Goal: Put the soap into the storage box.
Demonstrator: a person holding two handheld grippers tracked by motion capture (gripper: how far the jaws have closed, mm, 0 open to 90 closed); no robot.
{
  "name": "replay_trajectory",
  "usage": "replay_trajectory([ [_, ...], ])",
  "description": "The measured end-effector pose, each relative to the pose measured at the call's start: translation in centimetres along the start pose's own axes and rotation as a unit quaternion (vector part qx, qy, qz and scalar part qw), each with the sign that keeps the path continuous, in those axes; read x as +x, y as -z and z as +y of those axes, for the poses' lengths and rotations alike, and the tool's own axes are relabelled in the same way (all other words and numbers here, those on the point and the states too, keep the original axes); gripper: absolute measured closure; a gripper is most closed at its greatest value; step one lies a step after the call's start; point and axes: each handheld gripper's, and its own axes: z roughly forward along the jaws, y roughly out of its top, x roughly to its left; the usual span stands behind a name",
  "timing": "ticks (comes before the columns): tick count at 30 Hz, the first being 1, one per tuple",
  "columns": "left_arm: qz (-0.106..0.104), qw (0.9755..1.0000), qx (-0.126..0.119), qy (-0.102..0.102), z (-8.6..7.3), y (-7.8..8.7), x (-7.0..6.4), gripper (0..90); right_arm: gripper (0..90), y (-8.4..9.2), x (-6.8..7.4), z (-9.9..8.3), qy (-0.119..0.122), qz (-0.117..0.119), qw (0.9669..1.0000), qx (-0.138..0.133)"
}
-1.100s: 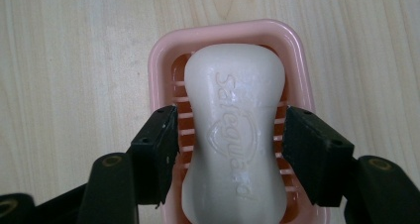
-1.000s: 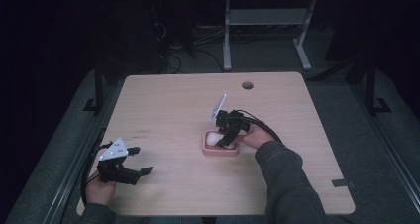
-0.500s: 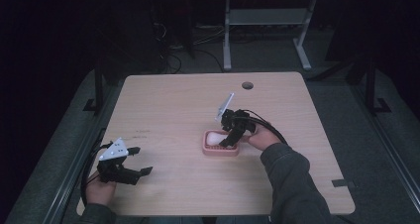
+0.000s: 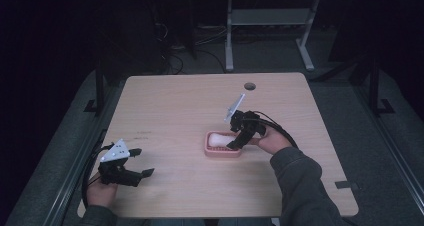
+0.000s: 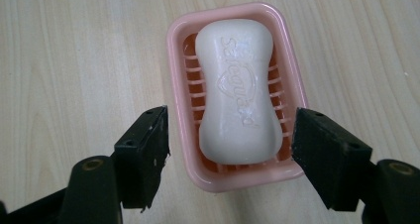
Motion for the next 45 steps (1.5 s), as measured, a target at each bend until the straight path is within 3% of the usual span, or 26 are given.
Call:
replay_trajectory([
  [13, 0.0, 1.0, 0.002, -0.001, 0.0, 0.0, 0.0, 14.8, 28.7, 0.4, 0.6, -1.7, -0.012, -0.002, 0.9999, -0.006],
  [15, 0.0, 1.0, 0.003, -0.001, 0.0, 0.0, 0.0, 14.8, 28.2, 0.4, 0.6, -2.0, -0.018, 0.001, 0.9998, 0.005],
  [19, 0.0, 1.0, 0.003, 0.0, 0.0, 0.0, 0.0, 14.8, 28.3, 0.7, 0.7, -2.8, -0.022, -0.001, 0.9997, -0.007],
  [45, 0.001, 1.0, 0.003, 0.0, 0.0, 0.0, -0.1, 14.8, 28.3, 1.7, 1.4, -7.1, -0.051, -0.012, 0.9984, -0.02],
])
